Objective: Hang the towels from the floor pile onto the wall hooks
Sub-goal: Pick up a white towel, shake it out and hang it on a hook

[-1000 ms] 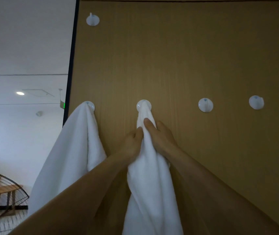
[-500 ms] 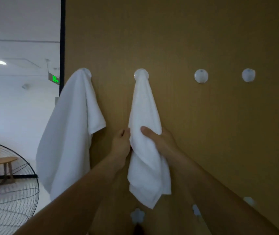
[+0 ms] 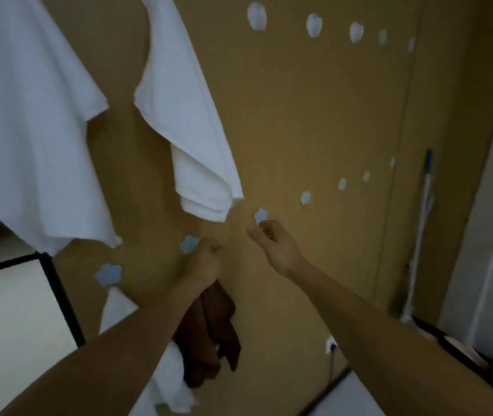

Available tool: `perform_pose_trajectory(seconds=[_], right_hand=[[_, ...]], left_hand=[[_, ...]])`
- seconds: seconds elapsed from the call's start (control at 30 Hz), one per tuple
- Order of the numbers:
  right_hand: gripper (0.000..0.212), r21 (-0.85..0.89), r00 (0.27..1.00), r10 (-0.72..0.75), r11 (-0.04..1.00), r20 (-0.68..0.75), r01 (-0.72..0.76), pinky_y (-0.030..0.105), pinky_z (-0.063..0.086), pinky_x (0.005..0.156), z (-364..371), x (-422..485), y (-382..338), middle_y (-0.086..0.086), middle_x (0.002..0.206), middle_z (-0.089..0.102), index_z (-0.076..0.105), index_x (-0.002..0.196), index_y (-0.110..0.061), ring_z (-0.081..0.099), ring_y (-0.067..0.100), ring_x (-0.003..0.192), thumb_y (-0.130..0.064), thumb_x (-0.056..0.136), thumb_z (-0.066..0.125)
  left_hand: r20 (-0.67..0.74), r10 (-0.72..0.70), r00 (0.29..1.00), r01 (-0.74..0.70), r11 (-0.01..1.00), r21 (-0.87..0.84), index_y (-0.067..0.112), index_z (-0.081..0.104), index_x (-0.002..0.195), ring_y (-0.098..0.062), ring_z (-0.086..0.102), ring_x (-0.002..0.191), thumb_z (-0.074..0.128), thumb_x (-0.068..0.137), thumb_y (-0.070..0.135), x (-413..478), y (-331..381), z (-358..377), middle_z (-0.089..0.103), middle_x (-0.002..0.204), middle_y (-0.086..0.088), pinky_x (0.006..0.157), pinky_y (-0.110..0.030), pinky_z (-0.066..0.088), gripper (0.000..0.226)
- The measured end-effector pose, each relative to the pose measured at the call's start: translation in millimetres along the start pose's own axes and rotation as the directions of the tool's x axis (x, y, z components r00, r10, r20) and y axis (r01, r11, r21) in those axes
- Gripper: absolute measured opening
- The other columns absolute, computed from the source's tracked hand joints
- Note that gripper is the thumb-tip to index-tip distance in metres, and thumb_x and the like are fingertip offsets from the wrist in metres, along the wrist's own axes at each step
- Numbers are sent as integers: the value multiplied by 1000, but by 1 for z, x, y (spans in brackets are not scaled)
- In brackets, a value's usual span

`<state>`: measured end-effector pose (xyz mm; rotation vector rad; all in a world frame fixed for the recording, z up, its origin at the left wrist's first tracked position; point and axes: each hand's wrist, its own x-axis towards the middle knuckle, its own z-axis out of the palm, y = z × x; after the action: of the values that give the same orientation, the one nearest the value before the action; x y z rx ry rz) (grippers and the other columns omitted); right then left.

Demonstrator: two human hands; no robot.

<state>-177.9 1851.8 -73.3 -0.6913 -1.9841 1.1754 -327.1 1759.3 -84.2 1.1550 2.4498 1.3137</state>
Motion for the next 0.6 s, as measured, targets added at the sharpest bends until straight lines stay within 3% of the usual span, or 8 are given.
perform_pose_trajectory(seconds=[0.07, 0.13, 0.2, 0.3, 0.4, 0.47, 0.5, 0.6], right_hand=[[69, -120, 996, 88, 989, -6, -88, 23, 43, 83, -22, -36, 26, -3, 116, 59, 46, 136, -15, 58, 9, 98, -64, 87, 52], [74, -222, 986, 163, 961, -30, -165, 28, 41, 91, -50, -74, 49, 4, 130, 55, 44, 139, -14, 55, 19, 113, -67, 87, 49], [79, -292, 969, 239, 923, -68, -249, 31, 40, 94, -82, -116, 69, 6, 135, 53, 43, 141, -14, 53, 23, 118, -70, 86, 46], [80, -356, 922, 357, 850, -152, -388, 42, 43, 100, -138, -182, 100, 7, 132, 55, 46, 137, -13, 56, 27, 116, -74, 84, 43], [67, -420, 878, 407, 771, -253, -479, 37, 48, 82, -196, -245, 125, 5, 111, 65, 62, 112, -13, 62, 27, 100, -71, 87, 41], [46, -400, 845, 417, 749, -333, -528, 30, 42, 65, -231, -291, 137, -5, 92, 64, 64, 94, -22, 60, 21, 86, -63, 90, 44], [41, -396, 825, 429, 730, -368, -556, 28, 39, 64, -249, -315, 145, -8, 93, 62, 63, 96, -23, 57, 18, 84, -60, 92, 45], [49, -388, 735, 495, 632, -463, -671, 30, 40, 77, -298, -389, 173, 3, 120, 61, 59, 122, -18, 57, 20, 95, -56, 93, 48]], left_hand=[[141, 52, 989, -67, 992, 106, 6, 43, 139, -28, 44, 130, 49, 98, 26, -18, -3, 32, 45, 143, -12, 106, -31, 34, 47], [293, 119, 949, -171, 972, 159, 8, 39, 142, -27, 43, 130, 49, 96, 31, -47, 6, 68, 42, 145, -11, 100, -26, 34, 52], [388, 161, 907, -254, 946, 202, 11, 38, 142, -27, 45, 128, 49, 94, 35, -72, 19, 99, 41, 145, -10, 96, -24, 34, 55], [534, 210, 819, -363, 911, 198, 13, 46, 132, -31, 53, 116, 49, 90, 39, -114, 46, 149, 48, 135, -13, 98, -35, 44, 50], [676, 245, 695, -437, 891, 126, 7, 53, 109, -35, 60, 102, 49, 88, 34, -167, 76, 206, 55, 123, -17, 90, -42, 50, 34], [740, 268, 617, -492, 865, 97, 8, 49, 91, -37, 58, 101, 50, 88, 32, -205, 99, 247, 58, 115, -21, 84, -41, 50, 24], [775, 273, 570, -521, 849, 84, 9, 51, 95, -36, 57, 104, 51, 89, 33, -226, 111, 267, 57, 118, -20, 84, -39, 48, 26], [862, 259, 435, -567, 823, 39, 10, 44, 135, -30, 46, 124, 49, 93, 38, -292, 138, 326, 41, 143, -13, 99, -38, 42, 51]])
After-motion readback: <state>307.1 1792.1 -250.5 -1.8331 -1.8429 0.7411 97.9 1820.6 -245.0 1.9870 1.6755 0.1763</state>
